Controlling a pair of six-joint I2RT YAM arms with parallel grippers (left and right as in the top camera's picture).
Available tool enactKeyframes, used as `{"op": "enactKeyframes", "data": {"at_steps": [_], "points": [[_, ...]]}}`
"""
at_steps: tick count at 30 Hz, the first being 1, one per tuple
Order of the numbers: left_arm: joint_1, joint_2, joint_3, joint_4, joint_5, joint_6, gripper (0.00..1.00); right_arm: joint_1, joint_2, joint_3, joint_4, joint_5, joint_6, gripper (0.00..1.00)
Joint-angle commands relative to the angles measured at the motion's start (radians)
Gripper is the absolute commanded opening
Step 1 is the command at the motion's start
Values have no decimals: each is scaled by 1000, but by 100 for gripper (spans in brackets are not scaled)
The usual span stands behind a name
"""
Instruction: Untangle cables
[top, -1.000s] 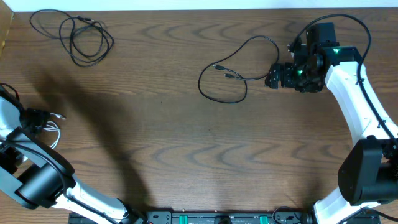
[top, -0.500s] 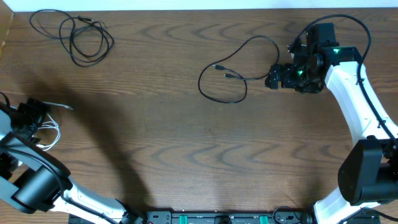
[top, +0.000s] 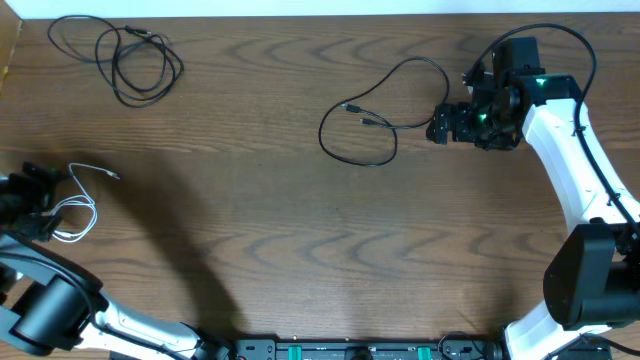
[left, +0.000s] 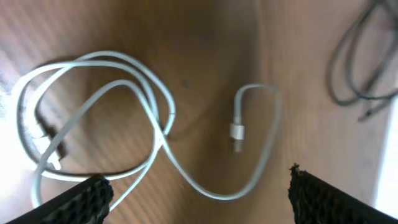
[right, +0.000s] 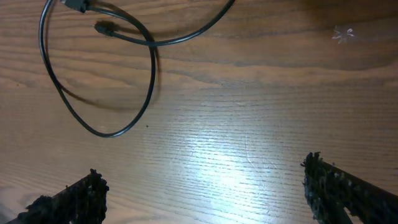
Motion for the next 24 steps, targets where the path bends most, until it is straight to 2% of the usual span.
{"op": "enactKeyframes", "data": {"at_steps": [1,6,13,24], "points": [[-4,-44,27,3,92,68,89,7,-3,-4,-5,-10,-11,99],[-26,-144,27,7,15,64,89,7,-3,-5,-4,-10,-10,99],[-84,-349,27,-32,-118,-43,90,7,-3,-4,-4,-10,-10,98],[-172,-504,27,-210,-145,-64,90,7,-3,-4,45,-17,-10,97]]}}
